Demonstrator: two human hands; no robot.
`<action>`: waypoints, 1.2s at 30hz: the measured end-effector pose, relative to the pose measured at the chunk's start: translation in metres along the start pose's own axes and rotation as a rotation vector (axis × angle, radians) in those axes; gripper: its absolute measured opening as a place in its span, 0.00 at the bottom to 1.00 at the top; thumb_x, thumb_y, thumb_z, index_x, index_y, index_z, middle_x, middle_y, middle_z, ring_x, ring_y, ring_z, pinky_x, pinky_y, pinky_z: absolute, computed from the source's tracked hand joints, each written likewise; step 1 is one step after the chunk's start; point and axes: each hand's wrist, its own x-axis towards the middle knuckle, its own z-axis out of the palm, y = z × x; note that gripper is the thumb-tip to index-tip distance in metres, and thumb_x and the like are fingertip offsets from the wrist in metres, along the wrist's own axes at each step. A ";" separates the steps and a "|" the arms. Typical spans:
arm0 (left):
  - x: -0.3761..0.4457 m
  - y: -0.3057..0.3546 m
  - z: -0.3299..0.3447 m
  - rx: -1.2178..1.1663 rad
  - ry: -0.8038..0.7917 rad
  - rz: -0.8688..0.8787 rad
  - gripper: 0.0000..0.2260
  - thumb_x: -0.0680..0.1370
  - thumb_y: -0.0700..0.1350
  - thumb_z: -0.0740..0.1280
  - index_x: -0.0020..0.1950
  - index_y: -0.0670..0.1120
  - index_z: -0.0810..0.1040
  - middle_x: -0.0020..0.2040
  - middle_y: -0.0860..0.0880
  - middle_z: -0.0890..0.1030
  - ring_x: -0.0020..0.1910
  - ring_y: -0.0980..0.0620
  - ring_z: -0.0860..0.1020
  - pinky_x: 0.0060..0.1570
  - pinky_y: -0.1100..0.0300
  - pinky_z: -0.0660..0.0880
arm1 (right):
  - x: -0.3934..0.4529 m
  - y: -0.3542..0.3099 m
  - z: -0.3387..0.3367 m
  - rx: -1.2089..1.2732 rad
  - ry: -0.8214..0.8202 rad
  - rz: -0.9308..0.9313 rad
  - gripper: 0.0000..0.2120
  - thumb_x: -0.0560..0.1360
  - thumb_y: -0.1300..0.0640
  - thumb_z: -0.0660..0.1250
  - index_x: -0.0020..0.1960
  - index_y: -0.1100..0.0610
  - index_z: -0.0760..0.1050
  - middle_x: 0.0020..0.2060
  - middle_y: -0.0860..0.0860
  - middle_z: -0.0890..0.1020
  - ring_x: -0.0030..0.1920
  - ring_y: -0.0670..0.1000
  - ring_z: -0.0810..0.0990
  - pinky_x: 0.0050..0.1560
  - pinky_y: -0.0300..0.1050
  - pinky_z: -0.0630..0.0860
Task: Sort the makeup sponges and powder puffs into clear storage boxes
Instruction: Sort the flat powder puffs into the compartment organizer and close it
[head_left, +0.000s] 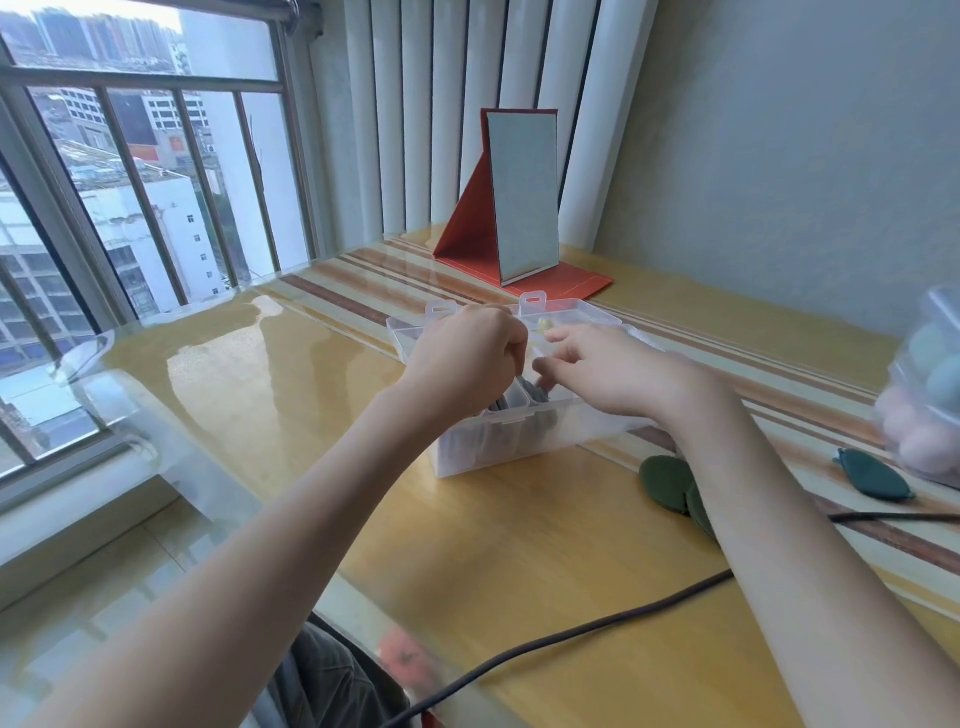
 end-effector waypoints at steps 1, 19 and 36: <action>0.000 0.000 0.000 -0.006 0.003 0.000 0.14 0.72 0.33 0.57 0.38 0.47 0.80 0.42 0.52 0.77 0.44 0.50 0.75 0.28 0.62 0.60 | -0.001 0.000 0.000 0.000 0.047 -0.009 0.13 0.80 0.50 0.60 0.52 0.52 0.82 0.67 0.51 0.74 0.65 0.55 0.72 0.63 0.54 0.70; 0.000 -0.004 0.003 -0.126 0.042 -0.026 0.20 0.73 0.27 0.55 0.50 0.45 0.80 0.56 0.49 0.77 0.50 0.50 0.76 0.39 0.57 0.73 | -0.011 0.019 -0.025 0.061 0.153 -0.032 0.06 0.75 0.57 0.69 0.44 0.47 0.80 0.41 0.40 0.81 0.37 0.37 0.75 0.35 0.35 0.68; 0.005 0.001 -0.016 -1.173 -0.091 -0.306 0.20 0.81 0.41 0.60 0.73 0.48 0.63 0.59 0.43 0.79 0.58 0.47 0.79 0.61 0.50 0.74 | -0.003 0.004 -0.013 0.537 0.282 -0.110 0.08 0.75 0.47 0.69 0.49 0.49 0.72 0.42 0.47 0.81 0.36 0.46 0.83 0.26 0.35 0.73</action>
